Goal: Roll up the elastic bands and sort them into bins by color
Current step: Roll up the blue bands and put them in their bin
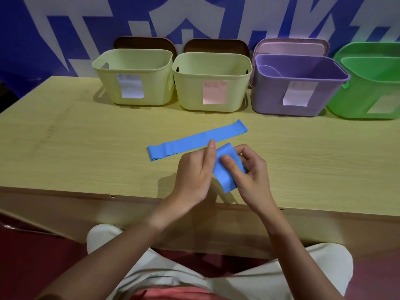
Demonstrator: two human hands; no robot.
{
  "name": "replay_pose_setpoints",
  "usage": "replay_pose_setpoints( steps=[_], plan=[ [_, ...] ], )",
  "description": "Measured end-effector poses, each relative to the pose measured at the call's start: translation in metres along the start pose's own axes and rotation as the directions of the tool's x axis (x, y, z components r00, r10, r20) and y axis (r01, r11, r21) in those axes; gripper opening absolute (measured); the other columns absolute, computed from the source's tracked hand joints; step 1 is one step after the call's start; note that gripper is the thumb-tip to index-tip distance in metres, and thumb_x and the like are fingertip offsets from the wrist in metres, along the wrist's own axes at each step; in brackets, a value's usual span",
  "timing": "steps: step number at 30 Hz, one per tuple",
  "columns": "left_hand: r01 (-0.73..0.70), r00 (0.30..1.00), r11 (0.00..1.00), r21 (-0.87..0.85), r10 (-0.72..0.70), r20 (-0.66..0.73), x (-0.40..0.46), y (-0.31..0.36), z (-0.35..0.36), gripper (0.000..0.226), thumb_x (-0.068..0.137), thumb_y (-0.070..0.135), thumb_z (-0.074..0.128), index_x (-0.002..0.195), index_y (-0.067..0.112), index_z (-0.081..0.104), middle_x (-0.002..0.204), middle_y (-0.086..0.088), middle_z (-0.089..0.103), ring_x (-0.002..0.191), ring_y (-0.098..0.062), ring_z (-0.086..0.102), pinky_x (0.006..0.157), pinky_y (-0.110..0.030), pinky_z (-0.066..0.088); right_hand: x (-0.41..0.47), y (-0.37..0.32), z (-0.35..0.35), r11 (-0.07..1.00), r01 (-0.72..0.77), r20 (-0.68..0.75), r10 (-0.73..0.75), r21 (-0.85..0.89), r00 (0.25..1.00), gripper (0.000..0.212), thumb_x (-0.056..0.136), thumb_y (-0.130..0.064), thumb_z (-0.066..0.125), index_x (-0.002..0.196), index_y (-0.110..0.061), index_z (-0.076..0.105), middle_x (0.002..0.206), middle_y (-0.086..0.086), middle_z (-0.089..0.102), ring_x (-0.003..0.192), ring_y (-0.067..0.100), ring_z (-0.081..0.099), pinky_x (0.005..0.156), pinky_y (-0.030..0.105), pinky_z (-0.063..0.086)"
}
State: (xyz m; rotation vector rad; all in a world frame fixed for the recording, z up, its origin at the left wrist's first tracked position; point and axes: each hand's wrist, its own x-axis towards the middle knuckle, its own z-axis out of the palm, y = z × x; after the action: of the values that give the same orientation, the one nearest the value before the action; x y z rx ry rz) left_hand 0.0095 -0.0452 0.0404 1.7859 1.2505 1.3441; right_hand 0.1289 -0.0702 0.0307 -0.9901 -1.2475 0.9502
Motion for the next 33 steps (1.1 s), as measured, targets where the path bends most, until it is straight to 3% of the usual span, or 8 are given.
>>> replay_pose_setpoints(
  steps=[2,6,11,13,17,21,26,33],
  plan=[
    [0.005,0.999,1.000,0.003,-0.004,-0.038,0.001,-0.003,0.001,0.054,0.094,0.045,0.028,0.056,0.008,0.036,0.049,-0.008,0.038,0.049,-0.026,0.038,0.052,-0.048,0.034,0.002,0.000,0.000,1.000,0.002,0.012,-0.002,0.004,1.000,0.006,0.086,-0.016,0.063,0.086,-0.011,0.060,0.070,-0.012,0.063,0.061,0.004,0.056,0.057,0.015,0.042],
    [0.170,0.984,0.977,-0.130,-0.175,-0.023,0.005,0.001,0.001,0.049,0.100,0.037,0.033,0.055,0.019,0.030,0.044,0.010,0.032,0.045,-0.011,0.031,0.047,-0.031,0.027,0.002,-0.003,-0.004,1.000,0.003,0.067,-0.003,-0.002,0.998,0.009,0.087,-0.013,0.062,0.095,-0.014,0.064,0.082,-0.014,0.069,0.074,0.001,0.063,0.066,0.014,0.046],
    [0.545,0.837,0.763,-0.347,-0.470,0.282,0.004,0.018,-0.003,0.037,0.103,0.029,0.032,0.068,0.017,0.034,0.044,0.006,0.024,0.035,-0.008,0.018,0.040,-0.015,0.017,0.001,-0.005,-0.008,0.997,0.063,0.118,-0.057,-0.053,0.991,0.028,0.092,-0.010,0.057,0.120,-0.012,0.060,0.088,0.011,0.066,0.074,0.019,0.058,0.067,0.023,0.045],
    [0.600,0.795,0.722,-0.345,-0.491,0.355,0.004,0.018,-0.005,0.034,0.100,0.025,0.032,0.067,0.020,0.032,0.045,0.006,0.021,0.036,-0.008,0.014,0.040,-0.014,0.015,0.001,-0.006,-0.009,0.992,0.092,0.129,-0.081,-0.083,0.988,0.024,0.092,-0.010,0.057,0.115,-0.010,0.061,0.090,0.009,0.066,0.075,0.013,0.058,0.068,0.019,0.045],
    [0.570,0.803,0.790,-0.227,-0.477,0.358,0.004,0.018,-0.008,0.039,0.101,0.029,0.034,0.064,0.015,0.032,0.046,0.004,0.024,0.038,-0.010,0.019,0.039,-0.017,0.017,-0.001,-0.005,-0.009,0.992,0.073,0.095,-0.063,-0.105,0.993,0.010,0.088,-0.013,0.060,0.098,-0.011,0.061,0.081,-0.006,0.065,0.071,0.003,0.059,0.065,0.014,0.044],
    [0.367,0.920,0.921,-0.130,-0.338,0.200,0.000,0.013,-0.007,0.060,0.100,0.044,0.035,0.060,0.000,0.039,0.051,-0.002,0.029,0.047,-0.014,0.027,0.045,-0.025,0.026,-0.002,-0.003,-0.006,0.995,0.048,0.040,-0.044,-0.091,0.998,0.003,0.085,-0.016,0.061,0.088,-0.016,0.061,0.074,-0.019,0.064,0.064,-0.002,0.057,0.060,0.011,0.041],
    [0.097,0.993,0.995,-0.034,-0.095,0.067,-0.008,0.005,-0.003,0.053,0.091,0.054,0.032,0.053,0.017,0.029,0.047,0.007,0.031,0.049,-0.012,0.031,0.051,-0.042,0.027,-0.001,-0.003,0.000,0.997,0.047,-0.001,-0.047,-0.061,0.999,0.001,0.084,-0.016,0.062,0.084,-0.015,0.063,0.070,-0.019,0.064,0.064,-0.003,0.058,0.061,0.010,0.042],
    [0.335,0.942,0.914,-0.228,-0.330,0.058,0.001,0.014,-0.002,0.053,0.103,0.033,0.032,0.053,0.017,0.030,0.039,0.010,0.029,0.037,-0.008,0.026,0.039,-0.021,0.023,0.000,-0.010,-0.004,0.998,0.035,-0.027,-0.034,0.053,0.999,0.024,0.082,-0.010,0.067,0.103,-0.021,0.066,0.072,-0.002,0.060,0.062,0.007,0.055,0.062,0.016,0.046]
  ],
)
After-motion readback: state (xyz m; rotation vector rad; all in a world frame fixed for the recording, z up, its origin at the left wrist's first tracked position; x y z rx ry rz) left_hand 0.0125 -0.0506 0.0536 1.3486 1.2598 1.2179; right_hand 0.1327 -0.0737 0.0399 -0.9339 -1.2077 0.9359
